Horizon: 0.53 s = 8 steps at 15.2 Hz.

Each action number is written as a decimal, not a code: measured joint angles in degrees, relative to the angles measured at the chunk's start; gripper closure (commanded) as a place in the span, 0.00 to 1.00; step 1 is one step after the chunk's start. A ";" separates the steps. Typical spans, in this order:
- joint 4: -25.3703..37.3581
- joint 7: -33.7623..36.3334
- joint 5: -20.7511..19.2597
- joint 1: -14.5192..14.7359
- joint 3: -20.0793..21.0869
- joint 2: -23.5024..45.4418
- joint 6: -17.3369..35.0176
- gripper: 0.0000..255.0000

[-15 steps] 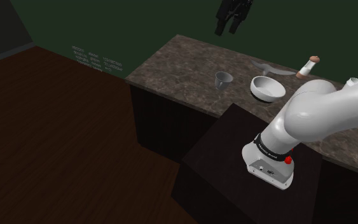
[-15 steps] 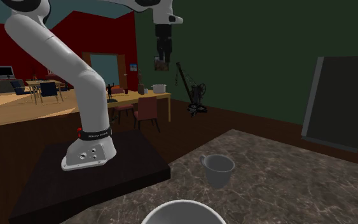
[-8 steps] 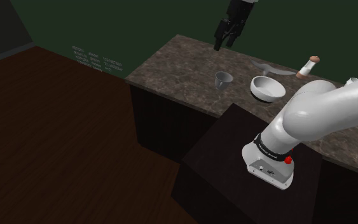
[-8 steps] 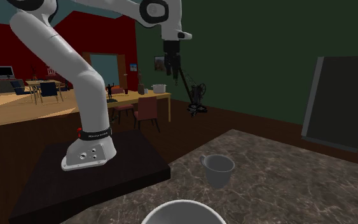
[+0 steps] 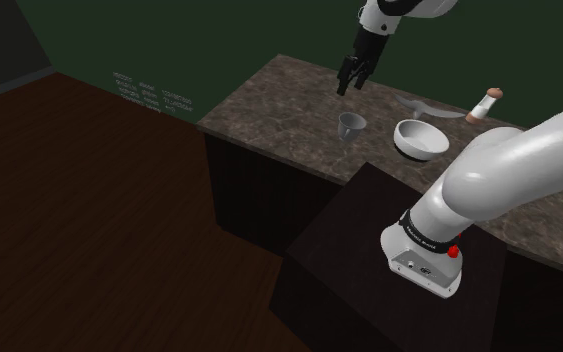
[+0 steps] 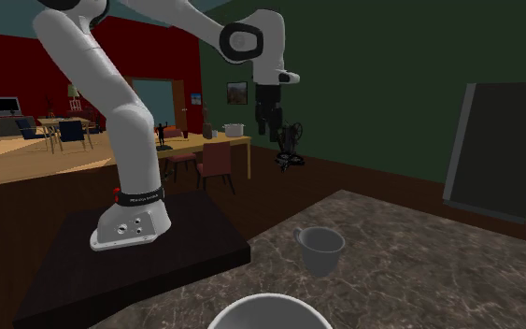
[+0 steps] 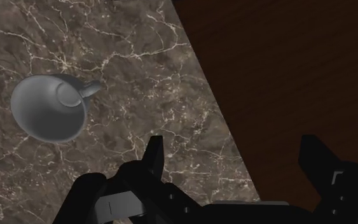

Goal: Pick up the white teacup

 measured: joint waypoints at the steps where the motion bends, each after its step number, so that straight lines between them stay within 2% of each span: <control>1: -0.88 -0.69 -0.22 -0.20 -0.65 1.29 2.06 0.00; 8: 0.24 -7.88 0.13 -1.36 -6.55 13.59 12.58 0.00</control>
